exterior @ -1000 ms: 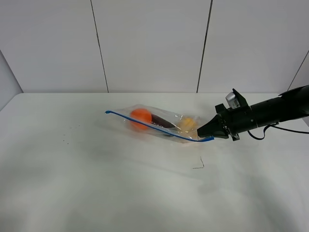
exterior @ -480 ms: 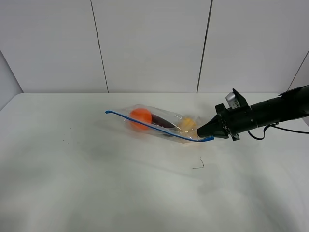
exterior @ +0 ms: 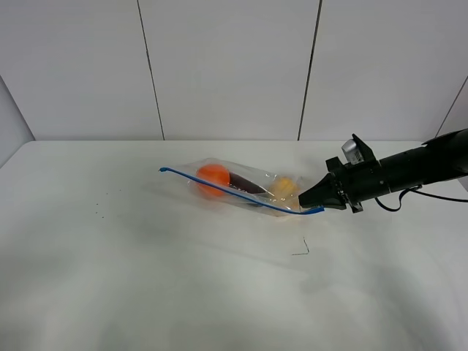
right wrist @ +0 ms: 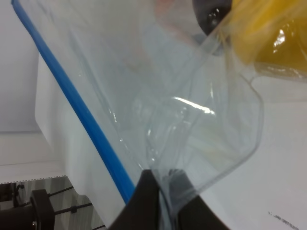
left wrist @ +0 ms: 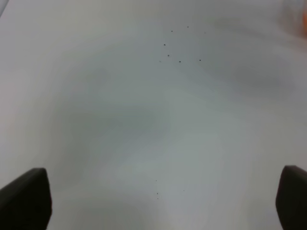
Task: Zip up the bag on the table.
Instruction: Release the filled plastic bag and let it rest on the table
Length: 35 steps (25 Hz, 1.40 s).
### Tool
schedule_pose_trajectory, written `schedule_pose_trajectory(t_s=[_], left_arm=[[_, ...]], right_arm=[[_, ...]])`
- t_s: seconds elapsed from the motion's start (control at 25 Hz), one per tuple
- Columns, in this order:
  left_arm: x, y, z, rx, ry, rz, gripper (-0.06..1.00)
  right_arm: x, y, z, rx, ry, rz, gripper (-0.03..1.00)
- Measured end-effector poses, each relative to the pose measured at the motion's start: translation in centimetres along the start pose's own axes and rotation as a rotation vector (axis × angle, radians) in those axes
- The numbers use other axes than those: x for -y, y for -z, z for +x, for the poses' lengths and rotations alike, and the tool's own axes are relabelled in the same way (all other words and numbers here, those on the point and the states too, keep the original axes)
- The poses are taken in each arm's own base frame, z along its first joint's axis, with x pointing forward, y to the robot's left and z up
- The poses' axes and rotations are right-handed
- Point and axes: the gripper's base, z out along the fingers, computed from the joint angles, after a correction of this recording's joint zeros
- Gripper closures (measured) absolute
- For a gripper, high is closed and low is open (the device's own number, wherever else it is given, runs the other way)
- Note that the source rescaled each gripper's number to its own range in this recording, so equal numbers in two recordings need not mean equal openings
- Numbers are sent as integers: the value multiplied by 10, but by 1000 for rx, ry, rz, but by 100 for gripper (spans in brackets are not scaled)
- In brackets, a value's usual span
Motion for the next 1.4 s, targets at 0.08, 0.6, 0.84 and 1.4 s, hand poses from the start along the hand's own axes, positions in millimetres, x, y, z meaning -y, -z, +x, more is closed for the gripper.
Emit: schedule_pose_trajectory(t_s=[0.08,0.6,0.84,1.4], left_arm=[[0,0,0,0,4,0,-5],[-1,0,0,-1,24,-15,-5],[-1,0,0,0,26,-15,-5],[-1,0,0,0,27,-15,-5]], right_arm=[[0,0,0,0,0,0,97],[0,0,0,0,0,0,97],[0,0,0,0,0,0,97],[0,0,0,0,6,0,96]])
